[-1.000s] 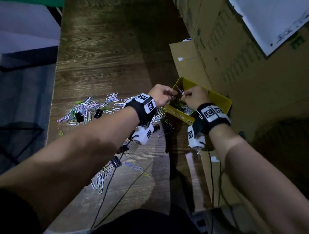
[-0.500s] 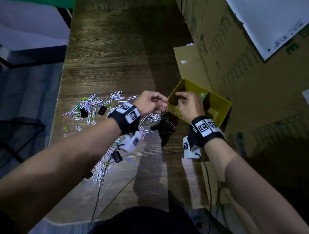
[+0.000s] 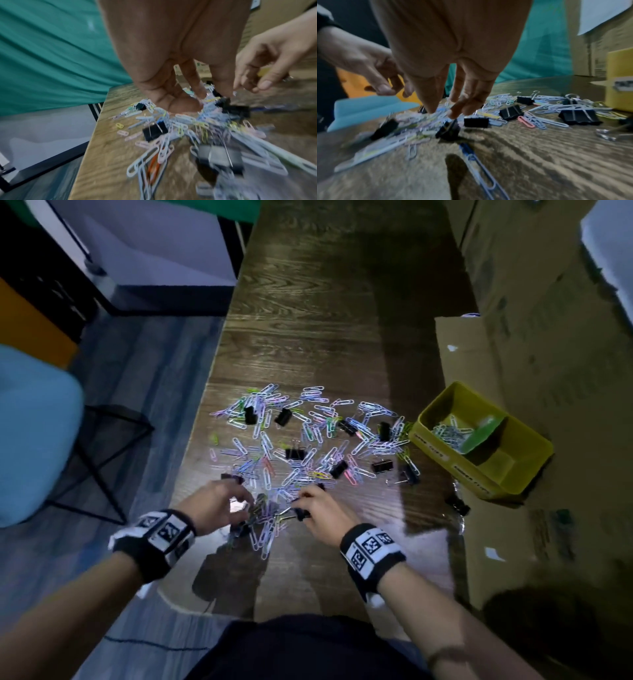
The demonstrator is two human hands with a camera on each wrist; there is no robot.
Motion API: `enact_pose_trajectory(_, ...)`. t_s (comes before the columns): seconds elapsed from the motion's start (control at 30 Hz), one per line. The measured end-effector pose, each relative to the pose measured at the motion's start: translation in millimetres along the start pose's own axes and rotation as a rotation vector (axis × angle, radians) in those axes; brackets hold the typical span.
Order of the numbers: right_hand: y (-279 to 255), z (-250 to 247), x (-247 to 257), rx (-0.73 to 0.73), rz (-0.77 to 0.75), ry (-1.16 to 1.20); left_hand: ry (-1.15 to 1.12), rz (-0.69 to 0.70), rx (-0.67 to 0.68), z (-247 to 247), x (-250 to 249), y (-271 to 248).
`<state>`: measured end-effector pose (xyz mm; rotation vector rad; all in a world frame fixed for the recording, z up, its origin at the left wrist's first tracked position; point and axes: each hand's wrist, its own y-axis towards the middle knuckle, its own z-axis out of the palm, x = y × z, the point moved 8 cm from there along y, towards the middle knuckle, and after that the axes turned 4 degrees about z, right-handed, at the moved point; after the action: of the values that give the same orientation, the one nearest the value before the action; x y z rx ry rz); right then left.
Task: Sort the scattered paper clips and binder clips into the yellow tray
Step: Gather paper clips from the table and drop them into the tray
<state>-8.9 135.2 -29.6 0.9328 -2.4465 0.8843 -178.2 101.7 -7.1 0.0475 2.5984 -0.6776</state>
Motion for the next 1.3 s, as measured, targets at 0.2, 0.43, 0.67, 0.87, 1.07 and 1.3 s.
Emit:
enact_pose_trajectory(0.2, 19, 25, -4, 0.014, 0.128, -0.264, 0.098, -0.064, 0.082, 56, 32, -10)
enact_pose_trajectory(0.43, 16, 17, -7, 0.010, 0.197, -0.230, -0.101, 0.081, -0.060, 56, 39, -19)
enact_pose_trajectory(0.67, 9, -17, -47, -0.219, 0.464, -0.003, -0.087, 0.023, -0.223, -8, 71, 11)
enact_pose_trajectory(0.87, 13, -24, -64, -0.317, 0.586, 0.110, -0.145, 0.076, -0.189, -13, 63, 54)
enact_pose_trajectory(1.07, -17, -34, -61, -0.401, 0.590, 0.121, -0.045, 0.066, -0.272, -13, 69, 29)
enact_pose_trajectory(1.3, -73, 31, -88, -0.075, 0.783, 0.003, 0.040, -0.285, -0.147, 40, 83, -17)
